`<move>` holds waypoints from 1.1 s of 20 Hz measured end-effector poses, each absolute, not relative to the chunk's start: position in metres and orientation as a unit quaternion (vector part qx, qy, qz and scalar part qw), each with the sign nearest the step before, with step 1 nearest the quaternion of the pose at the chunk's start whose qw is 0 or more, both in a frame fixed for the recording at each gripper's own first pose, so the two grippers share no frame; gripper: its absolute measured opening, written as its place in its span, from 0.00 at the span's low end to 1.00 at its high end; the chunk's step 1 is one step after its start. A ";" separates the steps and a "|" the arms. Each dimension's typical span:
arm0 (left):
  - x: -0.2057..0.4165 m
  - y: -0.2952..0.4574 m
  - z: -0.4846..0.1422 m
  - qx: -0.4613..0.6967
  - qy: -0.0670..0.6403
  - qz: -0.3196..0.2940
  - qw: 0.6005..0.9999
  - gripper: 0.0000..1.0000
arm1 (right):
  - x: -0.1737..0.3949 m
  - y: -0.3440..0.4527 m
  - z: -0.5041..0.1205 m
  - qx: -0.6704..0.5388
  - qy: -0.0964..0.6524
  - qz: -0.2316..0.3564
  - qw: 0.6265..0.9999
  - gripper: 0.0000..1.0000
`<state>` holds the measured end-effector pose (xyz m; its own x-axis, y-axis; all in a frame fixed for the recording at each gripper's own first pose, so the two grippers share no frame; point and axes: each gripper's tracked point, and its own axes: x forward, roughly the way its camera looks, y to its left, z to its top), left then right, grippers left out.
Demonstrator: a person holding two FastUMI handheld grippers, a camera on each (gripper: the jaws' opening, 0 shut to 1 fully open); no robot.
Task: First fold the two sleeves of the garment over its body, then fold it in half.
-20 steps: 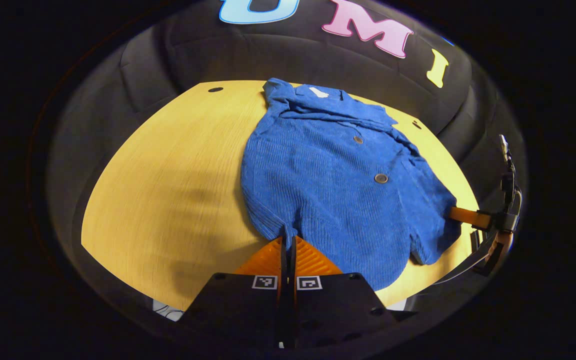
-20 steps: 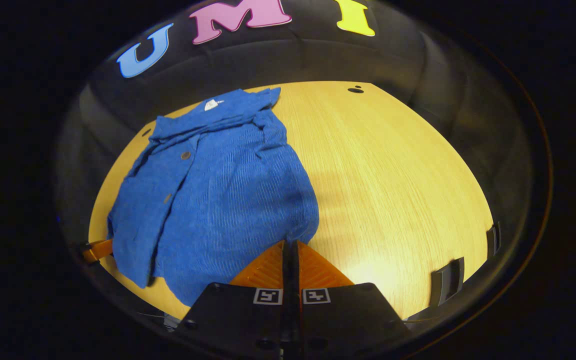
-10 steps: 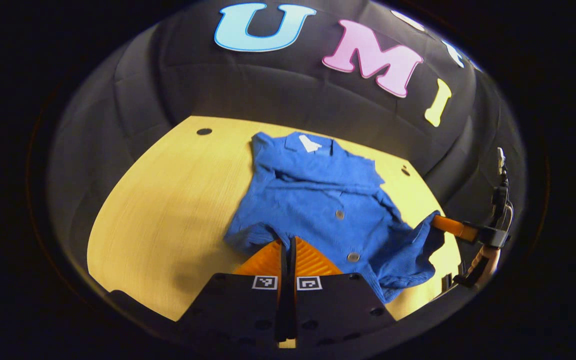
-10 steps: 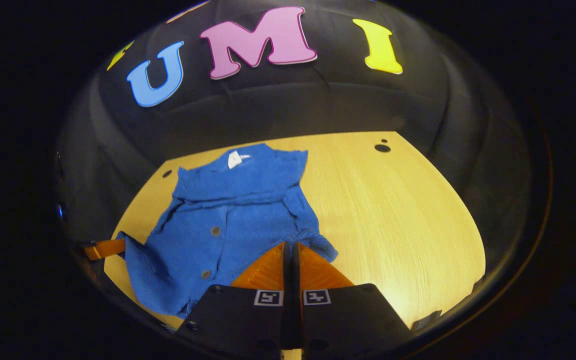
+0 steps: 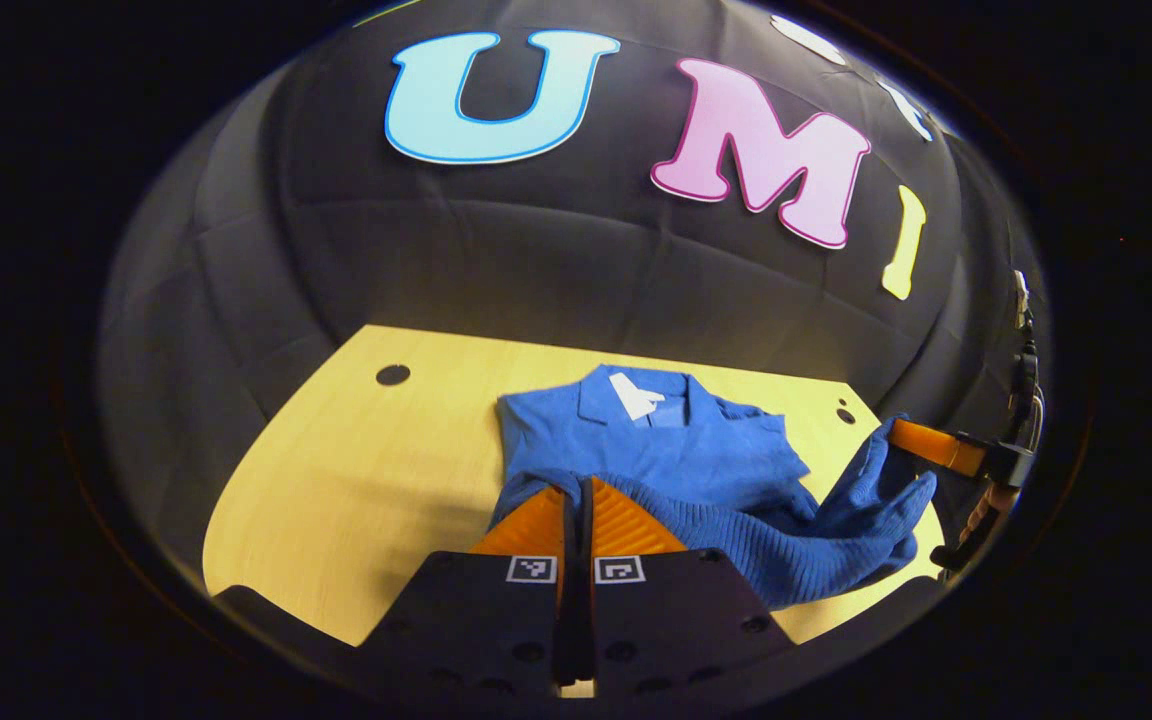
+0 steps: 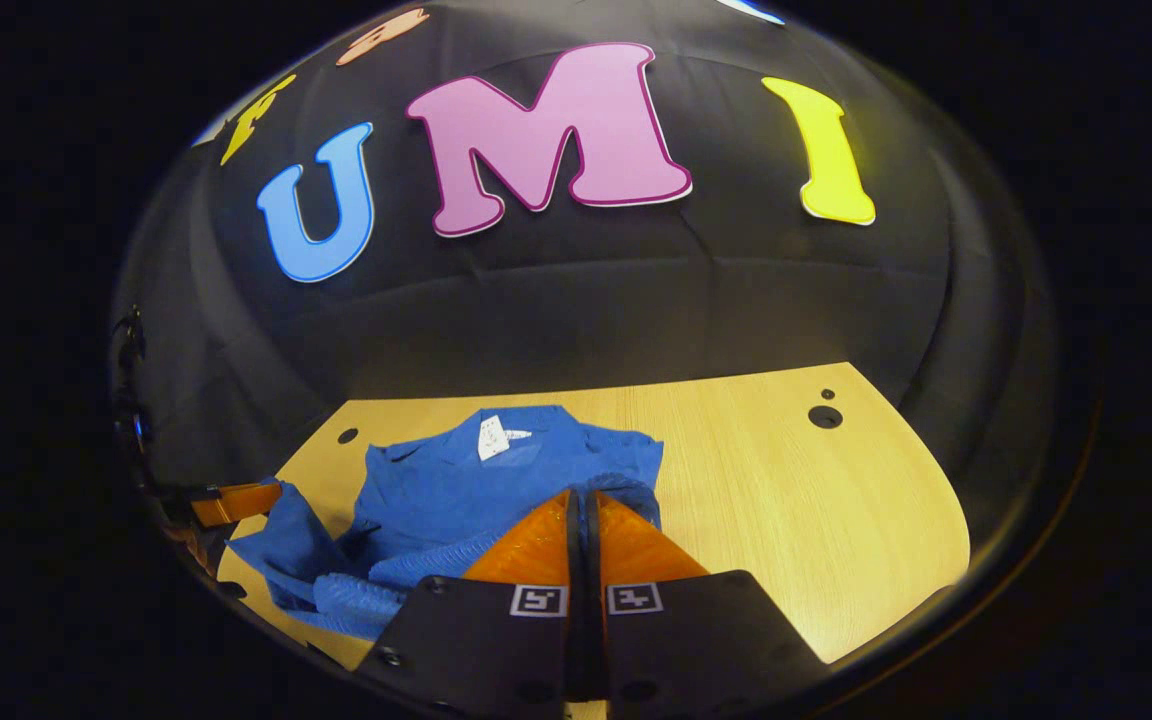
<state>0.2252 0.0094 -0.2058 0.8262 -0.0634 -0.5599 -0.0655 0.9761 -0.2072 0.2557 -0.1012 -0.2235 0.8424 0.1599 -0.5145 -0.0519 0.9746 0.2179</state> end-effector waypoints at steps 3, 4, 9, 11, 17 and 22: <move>0.273 0.011 -0.204 -0.123 0.272 0.014 0.954 0.00 | 0.301 -0.102 -0.223 0.089 0.252 0.058 0.962 0.00; 0.290 0.014 -0.204 -0.116 0.259 0.020 0.959 0.00 | 0.317 -0.104 -0.223 0.080 0.242 0.059 0.965 0.00; 0.383 0.036 -0.208 -0.082 0.181 0.033 0.979 0.00 | 0.403 -0.108 -0.231 0.064 0.191 0.059 0.978 0.00; 0.416 0.041 -0.223 -0.062 0.172 0.034 0.982 0.00 | 0.433 -0.110 -0.242 0.050 0.174 0.057 0.982 0.00; 0.452 0.039 -0.273 0.001 0.202 0.037 0.979 0.60 | 0.455 -0.115 -0.297 0.001 0.191 0.036 0.981 0.47; 0.434 0.024 -0.247 -0.026 0.183 0.047 0.982 0.84 | 0.443 -0.121 -0.287 -0.009 0.189 0.023 0.982 1.00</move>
<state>0.4339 0.0239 -0.2469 0.9287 0.0823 -0.3617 -0.1014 0.9943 -0.0343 0.4427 -0.1214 -0.2873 0.9276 0.0426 -0.3710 -0.0493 0.9987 -0.0086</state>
